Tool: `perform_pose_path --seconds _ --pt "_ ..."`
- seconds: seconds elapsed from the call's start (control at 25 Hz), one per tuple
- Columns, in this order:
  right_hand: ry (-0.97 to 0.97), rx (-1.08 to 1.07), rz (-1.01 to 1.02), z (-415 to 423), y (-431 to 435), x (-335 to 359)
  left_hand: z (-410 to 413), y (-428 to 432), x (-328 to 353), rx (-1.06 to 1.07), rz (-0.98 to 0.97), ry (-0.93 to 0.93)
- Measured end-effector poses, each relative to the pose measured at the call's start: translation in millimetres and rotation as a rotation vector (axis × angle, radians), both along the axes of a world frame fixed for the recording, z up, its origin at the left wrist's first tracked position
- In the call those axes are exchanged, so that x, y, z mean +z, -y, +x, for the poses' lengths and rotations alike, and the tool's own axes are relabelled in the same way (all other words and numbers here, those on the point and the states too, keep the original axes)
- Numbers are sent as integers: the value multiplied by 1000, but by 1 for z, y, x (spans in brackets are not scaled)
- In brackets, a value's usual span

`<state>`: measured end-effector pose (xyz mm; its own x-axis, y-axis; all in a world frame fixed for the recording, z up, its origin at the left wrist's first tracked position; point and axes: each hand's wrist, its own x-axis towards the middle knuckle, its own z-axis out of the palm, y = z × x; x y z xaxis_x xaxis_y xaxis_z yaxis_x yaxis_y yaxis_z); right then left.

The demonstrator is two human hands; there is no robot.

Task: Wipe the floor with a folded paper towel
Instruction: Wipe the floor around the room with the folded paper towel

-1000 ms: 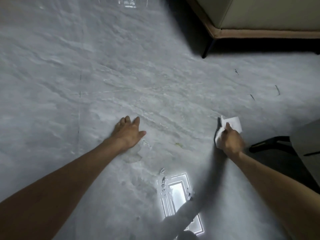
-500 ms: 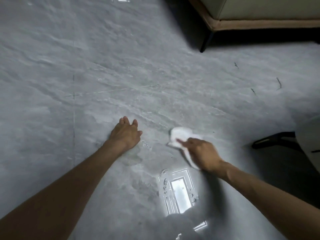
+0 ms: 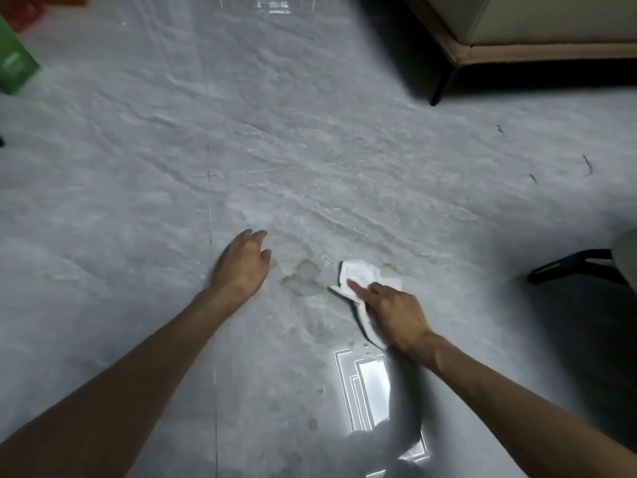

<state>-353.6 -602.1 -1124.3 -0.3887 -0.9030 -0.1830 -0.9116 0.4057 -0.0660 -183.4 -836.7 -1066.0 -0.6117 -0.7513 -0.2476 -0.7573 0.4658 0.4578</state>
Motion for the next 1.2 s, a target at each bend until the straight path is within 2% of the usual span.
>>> perform_pose_path --seconds 0.12,0.16,0.2,0.28,0.36,0.48,0.56,0.6,0.64,0.72,0.8,0.84,0.88,0.92,1.0,1.08,1.12,1.16,1.2 --pt "-87 -597 -136 -21 -23 0 50 9 -4 185 -47 137" --pt "-88 -727 -190 -16 -17 -1 62 9 -5 221 -48 199" --pt "-112 -760 -213 -8 1 0 72 10 -6 241 -45 248" --pt "-139 -640 -212 18 49 2 84 6 -8 235 -24 287" --pt "-19 -378 -170 66 100 5 88 4 -12 195 -4 272" --pt "91 309 -137 156 136 -4 98 15 -14 201 24 269" --pt "140 715 -167 136 142 -2 107 26 -11 236 49 272" --pt "126 780 -162 109 145 -3 110 31 -10 239 65 271" --pt "70 727 -108 80 149 -2 113 32 -10 225 87 274" --pt "-50 313 -44 34 159 2 116 31 -11 176 122 285" --pt "-44 -177 -140 39 179 2 115 28 -14 158 133 284" --pt "-19 -254 -162 63 190 1 114 28 -14 155 132 281" --pt "15 -210 -169 92 199 -1 113 28 -14 155 129 277" --pt "49 -68 -171 122 203 -4 115 31 -14 162 121 272" --pt "106 428 -116 164 185 -10 120 37 -14 181 86 272" --pt "178 877 -131 139 175 -8 126 41 -15 202 77 284" --pt "159 940 -127 112 181 -5 126 41 -16 204 85 287" --pt "109 845 -84 86 188 -2 126 40 -16 195 96 286" --pt "53 623 -74 63 197 0 125 39 -17 185 108 284"
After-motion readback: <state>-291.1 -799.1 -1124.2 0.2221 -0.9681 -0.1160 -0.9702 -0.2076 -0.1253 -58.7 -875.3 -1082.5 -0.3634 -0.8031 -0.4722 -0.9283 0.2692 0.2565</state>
